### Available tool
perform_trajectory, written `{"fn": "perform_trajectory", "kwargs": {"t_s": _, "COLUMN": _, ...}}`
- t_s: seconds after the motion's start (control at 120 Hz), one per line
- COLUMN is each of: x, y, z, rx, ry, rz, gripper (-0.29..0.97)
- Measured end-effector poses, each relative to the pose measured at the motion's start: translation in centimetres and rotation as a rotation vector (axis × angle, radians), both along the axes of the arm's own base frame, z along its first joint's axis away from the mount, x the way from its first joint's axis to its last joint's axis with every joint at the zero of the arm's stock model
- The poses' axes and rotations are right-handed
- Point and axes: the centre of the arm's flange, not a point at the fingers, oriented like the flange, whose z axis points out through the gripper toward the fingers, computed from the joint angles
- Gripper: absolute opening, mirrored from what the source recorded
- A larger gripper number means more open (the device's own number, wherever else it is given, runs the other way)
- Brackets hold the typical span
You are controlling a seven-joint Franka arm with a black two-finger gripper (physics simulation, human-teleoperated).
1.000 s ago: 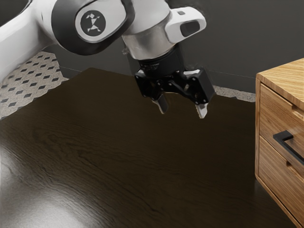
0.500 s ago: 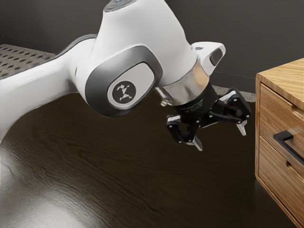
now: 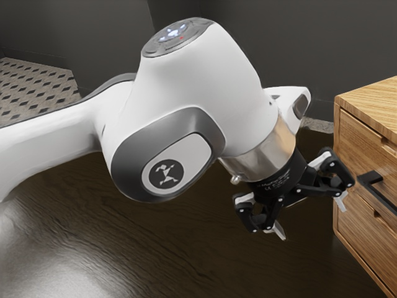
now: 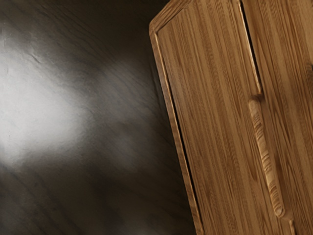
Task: Pull the drawer handle with one arm to open the drawer
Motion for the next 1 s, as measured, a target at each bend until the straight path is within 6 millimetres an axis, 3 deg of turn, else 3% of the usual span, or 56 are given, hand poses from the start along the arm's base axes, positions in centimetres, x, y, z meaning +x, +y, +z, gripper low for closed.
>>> {"fn": "perform_trajectory", "kwargs": {"t_s": 0.1, "x": 0.0, "y": 0.5, "z": -0.3, "rx": -0.01, "ry": 0.0, "rz": 0.038, "gripper": 0.68}}
{"fn": "perform_trajectory", "kwargs": {"t_s": 0.317, "x": 2.2, "y": 1.0, "z": 0.2, "rx": -0.051, "ry": -0.003, "rz": 0.097, "gripper": 0.68}}
{"fn": "perform_trajectory", "kwargs": {"t_s": 0.683, "x": 2.5, "y": -1.4, "z": -0.3, "rx": -0.086, "ry": 0.01, "rz": 0.104, "gripper": 0.68}}
{"fn": "perform_trajectory", "kwargs": {"t_s": 0.85, "x": 3.6, "y": -2.6, "z": 0.2, "rx": -0.129, "ry": -0.015, "rz": 0.101, "gripper": 0.68}}
{"fn": "perform_trajectory", "kwargs": {"t_s": 1.0, "x": 4.5, "y": -2.7, "z": -0.5, "rx": -0.153, "ry": -0.026, "rz": 0.116, "gripper": 0.68}}
